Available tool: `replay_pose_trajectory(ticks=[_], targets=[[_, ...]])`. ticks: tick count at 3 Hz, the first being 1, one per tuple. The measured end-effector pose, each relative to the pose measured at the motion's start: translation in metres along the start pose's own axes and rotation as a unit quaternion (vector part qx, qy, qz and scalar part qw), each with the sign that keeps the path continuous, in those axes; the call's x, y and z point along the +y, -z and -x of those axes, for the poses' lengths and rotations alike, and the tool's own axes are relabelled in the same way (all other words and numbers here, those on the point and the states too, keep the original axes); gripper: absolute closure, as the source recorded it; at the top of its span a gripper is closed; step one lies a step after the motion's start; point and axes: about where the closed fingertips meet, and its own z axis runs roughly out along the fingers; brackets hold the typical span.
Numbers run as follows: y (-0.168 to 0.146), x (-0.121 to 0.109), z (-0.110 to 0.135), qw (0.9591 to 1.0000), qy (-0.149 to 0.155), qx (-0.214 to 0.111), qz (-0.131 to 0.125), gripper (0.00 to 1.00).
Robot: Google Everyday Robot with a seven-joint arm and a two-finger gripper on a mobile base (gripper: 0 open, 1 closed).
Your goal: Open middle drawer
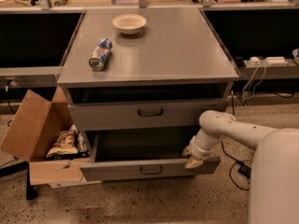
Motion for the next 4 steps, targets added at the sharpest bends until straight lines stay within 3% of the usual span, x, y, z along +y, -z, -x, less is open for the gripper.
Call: replay_pose_trajectory(ticks=[1,2,4], targets=[[0.000,0.009,0.003,1.0000,0.000,-0.006,0.004,0.00],[0.000,0.009,0.003,1.0000,0.000,-0.006,0.004,0.00],[-0.013,0.062,0.012,0.9996,0.013,-0.007,0.026,0.00]])
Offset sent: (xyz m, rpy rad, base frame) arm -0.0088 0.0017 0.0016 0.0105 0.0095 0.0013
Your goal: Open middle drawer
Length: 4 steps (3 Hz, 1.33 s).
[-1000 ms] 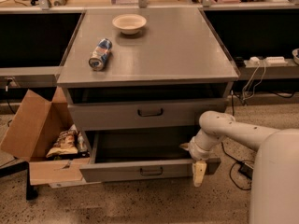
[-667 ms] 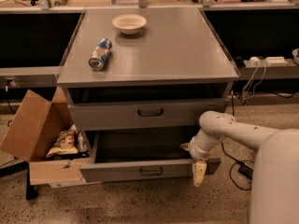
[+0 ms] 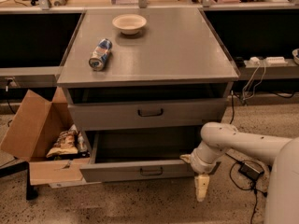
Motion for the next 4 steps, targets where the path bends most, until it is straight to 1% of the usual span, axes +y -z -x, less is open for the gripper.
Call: replay_pose_trajectory(ticks=[1,2,3,4], targets=[[-0.004,0.015,0.003,1.0000,0.004,-0.002,0.007,0.18],[-0.006,0.023,0.006,0.9999,0.007,-0.003,0.012,0.43],[-0.001,0.023,0.008,0.9999,0.007,-0.003,0.012,0.65],[0.000,0.028,0.009,0.9999,0.009,-0.003,0.013,0.96]])
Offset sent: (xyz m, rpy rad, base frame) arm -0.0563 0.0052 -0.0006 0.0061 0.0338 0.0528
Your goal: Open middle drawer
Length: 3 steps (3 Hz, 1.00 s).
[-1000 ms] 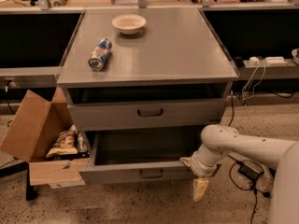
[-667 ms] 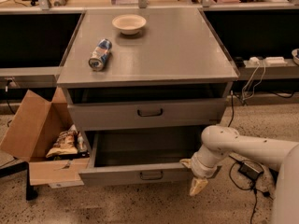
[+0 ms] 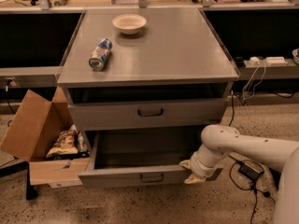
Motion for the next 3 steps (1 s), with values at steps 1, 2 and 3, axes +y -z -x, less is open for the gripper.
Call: replay_pose_trajectory(ticks=[1,2,3], targets=[[0.0038,-0.0002,0.0016,1.0000,0.000,0.000,0.000,1.00],[0.0078,0.0000,0.0031,1.0000,0.000,0.000,0.000,1.00],[0.0088,-0.0036,0.0036,1.0000,0.000,0.000,0.000,1.00]])
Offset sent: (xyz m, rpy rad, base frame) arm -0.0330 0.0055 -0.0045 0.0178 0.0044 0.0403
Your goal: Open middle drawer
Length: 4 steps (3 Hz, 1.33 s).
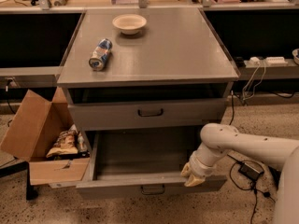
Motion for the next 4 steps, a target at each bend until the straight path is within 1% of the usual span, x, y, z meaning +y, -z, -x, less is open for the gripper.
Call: replay_pose_trajectory(ticks=[2,4], targets=[[-0.0037,0.0085,0.0039,1.0000,0.007,-0.004,0.005,1.00],[-0.0038,0.0085,0.0039,1.0000,0.007,-0.004,0.005,0.49]])
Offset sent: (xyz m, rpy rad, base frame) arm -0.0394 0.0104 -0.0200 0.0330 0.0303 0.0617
